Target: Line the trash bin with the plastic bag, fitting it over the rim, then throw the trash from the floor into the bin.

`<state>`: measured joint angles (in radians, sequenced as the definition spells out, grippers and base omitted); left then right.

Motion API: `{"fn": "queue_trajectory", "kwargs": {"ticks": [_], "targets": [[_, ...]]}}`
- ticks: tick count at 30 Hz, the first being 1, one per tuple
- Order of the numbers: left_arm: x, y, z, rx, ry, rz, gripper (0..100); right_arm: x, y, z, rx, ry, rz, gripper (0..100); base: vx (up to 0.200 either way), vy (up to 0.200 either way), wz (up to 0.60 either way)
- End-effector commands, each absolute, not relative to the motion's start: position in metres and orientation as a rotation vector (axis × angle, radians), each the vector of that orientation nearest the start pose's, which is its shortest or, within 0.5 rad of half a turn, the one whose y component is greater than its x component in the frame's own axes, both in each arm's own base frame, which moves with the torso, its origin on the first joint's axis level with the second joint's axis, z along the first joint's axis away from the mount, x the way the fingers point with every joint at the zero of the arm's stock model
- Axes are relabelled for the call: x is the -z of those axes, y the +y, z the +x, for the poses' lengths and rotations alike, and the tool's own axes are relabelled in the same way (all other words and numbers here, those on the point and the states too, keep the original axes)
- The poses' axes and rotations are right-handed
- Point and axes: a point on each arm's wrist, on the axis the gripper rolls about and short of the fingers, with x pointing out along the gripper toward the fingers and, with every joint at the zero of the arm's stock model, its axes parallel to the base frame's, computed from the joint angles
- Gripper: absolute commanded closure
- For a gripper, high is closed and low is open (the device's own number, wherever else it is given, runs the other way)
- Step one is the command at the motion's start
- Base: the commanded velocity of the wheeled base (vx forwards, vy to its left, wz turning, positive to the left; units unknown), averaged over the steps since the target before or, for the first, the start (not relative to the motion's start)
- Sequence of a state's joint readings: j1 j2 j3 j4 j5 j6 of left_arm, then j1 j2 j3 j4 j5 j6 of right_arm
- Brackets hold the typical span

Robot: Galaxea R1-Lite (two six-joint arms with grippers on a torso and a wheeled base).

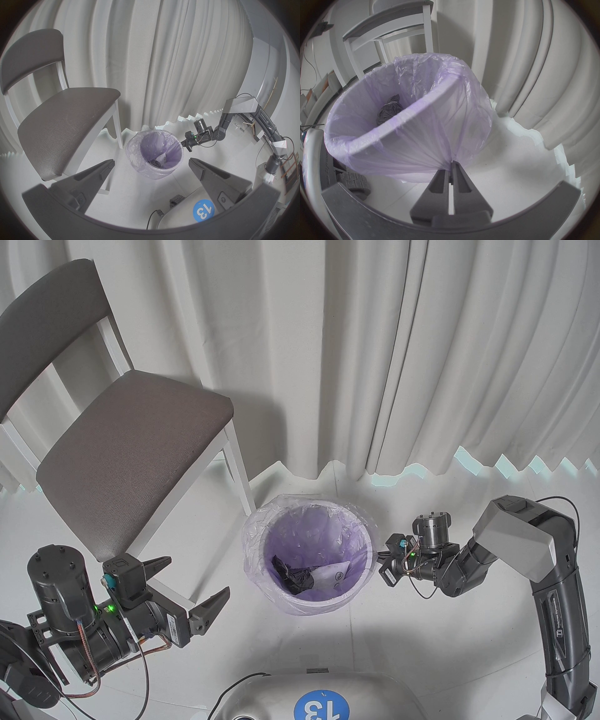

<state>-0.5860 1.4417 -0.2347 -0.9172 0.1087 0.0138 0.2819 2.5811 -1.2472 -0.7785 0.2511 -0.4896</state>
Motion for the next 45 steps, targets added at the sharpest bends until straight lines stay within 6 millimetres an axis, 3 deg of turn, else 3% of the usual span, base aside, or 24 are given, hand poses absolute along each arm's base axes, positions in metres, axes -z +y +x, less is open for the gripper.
{"fn": "queue_trajectory", "kwargs": {"ticks": [1,10,11,19,24,29,39,45], "targets": [[-0.129,-0.106,0.164,0.475,0.281,0.116,0,0.050,0.130,0.438,-0.676,0.416,-0.475,100,0.000,0.000,0.00],[-0.124,-0.107,0.167,0.475,0.257,0.111,0,0.049,0.130,0.438,-0.734,0.398,-0.524,100,0.000,0.000,0.00],[-0.123,-0.108,0.167,0.473,0.254,0.110,0,0.049,0.130,0.438,-0.741,0.397,-0.524,0,0.000,0.000,0.00],[-0.122,-0.106,0.164,0.476,0.244,0.106,0,0.048,0.130,0.434,-0.772,0.390,-0.499,0,0.000,0.000,0.00],[-0.123,-0.104,0.159,0.484,0.235,0.101,0,0.027,0.125,0.424,-0.762,0.371,-0.493,0,0.000,0.000,0.00],[-0.119,-0.103,0.155,0.491,0.254,0.108,0,-0.006,0.116,0.399,-0.754,0.362,-0.487,0,0.000,0.000,0.00],[-0.117,-0.104,0.156,0.487,0.277,0.048,0,-0.047,0.101,0.351,-0.701,0.279,-0.426,0,0.000,0.000,0.00],[-0.130,-0.102,0.157,0.490,0.221,0.013,0,-0.098,0.085,0.319,-0.523,0.207,-0.354,0,0.000,0.000,0.00]]}}
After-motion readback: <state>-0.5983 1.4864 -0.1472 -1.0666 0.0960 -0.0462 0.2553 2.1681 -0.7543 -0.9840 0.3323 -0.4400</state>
